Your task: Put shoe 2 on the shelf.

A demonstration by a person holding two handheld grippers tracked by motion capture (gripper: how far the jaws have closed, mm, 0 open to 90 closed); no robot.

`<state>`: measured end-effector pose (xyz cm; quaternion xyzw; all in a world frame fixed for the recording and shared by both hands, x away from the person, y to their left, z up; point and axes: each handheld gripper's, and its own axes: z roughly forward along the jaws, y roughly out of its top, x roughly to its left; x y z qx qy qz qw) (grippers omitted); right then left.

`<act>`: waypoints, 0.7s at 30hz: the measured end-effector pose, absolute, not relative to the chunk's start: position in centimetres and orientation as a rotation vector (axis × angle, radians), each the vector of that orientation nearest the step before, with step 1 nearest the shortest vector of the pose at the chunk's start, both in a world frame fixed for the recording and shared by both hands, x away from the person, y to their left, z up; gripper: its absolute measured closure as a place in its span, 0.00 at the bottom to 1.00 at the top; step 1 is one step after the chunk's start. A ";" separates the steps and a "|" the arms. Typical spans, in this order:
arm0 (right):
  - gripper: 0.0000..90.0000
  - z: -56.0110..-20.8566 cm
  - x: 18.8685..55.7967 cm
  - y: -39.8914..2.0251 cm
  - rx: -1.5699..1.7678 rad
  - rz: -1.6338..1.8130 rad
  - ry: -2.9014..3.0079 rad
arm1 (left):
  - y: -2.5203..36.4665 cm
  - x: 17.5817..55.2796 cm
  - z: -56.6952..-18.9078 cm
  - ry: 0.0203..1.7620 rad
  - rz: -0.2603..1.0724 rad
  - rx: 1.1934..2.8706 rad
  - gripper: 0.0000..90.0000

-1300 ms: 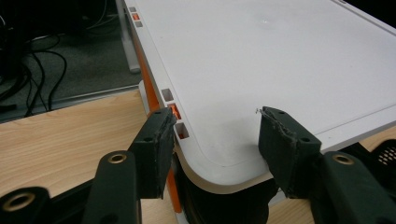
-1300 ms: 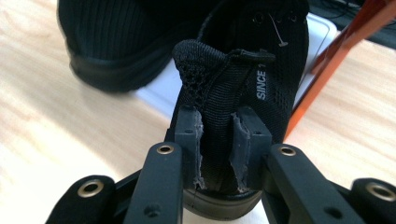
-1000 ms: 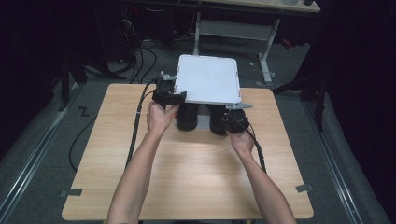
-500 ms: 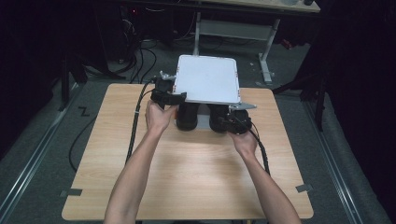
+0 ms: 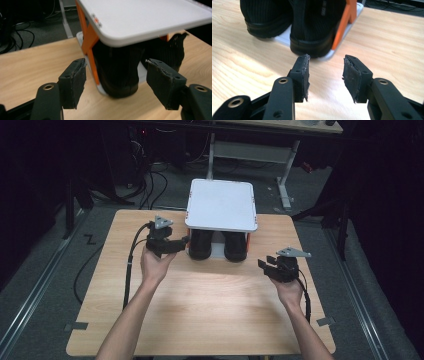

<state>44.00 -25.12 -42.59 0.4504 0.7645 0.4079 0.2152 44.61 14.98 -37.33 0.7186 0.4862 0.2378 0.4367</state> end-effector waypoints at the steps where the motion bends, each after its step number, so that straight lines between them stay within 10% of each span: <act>1: 0.62 -42.8 43.7 -25.5 1.256 1.133 2.117 | 15.2 44.2 -37.7 1.214 0.595 1.786 0.36; 21: 0.61 -45.6 40.2 -30.7 1.348 1.129 2.062 | 16.9 38.6 -43.6 1.303 0.516 1.747 0.36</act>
